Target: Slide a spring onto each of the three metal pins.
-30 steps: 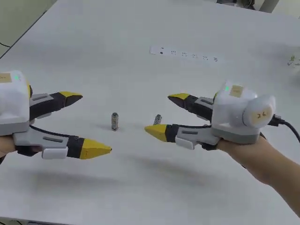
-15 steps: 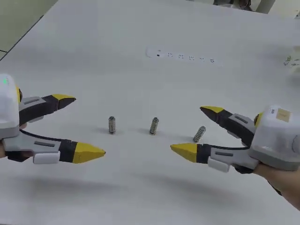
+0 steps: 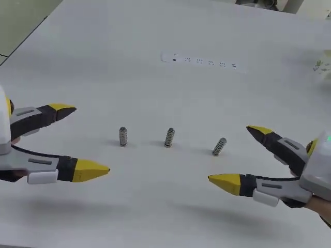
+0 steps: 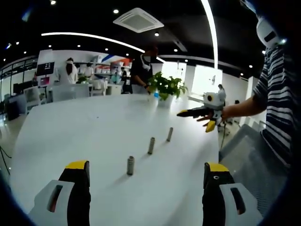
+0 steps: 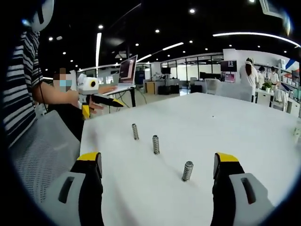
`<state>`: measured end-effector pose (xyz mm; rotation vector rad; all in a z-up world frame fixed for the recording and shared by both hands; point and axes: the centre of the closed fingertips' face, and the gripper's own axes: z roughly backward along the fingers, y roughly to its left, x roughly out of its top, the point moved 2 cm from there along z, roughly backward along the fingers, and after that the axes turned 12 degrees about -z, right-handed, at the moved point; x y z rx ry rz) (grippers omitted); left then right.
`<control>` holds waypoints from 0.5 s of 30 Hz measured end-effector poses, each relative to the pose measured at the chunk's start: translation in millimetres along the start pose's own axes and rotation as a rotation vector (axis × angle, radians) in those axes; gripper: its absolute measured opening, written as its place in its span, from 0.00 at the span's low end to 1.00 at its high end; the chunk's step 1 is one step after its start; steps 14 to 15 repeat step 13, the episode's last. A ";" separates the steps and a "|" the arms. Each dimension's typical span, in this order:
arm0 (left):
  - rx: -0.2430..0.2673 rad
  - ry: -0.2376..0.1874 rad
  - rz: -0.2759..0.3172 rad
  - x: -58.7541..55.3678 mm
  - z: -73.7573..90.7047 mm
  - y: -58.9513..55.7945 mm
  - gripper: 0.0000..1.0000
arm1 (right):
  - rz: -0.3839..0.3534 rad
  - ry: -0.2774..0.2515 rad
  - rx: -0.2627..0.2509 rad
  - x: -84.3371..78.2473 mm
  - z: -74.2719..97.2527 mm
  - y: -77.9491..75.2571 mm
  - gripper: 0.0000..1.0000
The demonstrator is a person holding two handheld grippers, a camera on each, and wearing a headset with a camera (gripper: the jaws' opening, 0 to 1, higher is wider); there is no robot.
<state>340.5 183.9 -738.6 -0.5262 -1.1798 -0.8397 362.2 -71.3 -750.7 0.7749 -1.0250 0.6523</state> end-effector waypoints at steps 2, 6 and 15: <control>0.004 -0.002 0.000 0.3 1.5 0.9 0.98 | 0.008 0.005 -0.006 -2.5 2.6 -1.2 0.99; 0.016 -0.011 0.003 0.9 4.6 3.0 0.98 | 0.005 0.003 -0.020 -4.4 7.4 -3.8 0.99; 0.022 -0.013 0.007 -2.0 8.5 0.7 0.98 | 0.006 0.001 -0.033 -6.4 15.6 -7.2 0.99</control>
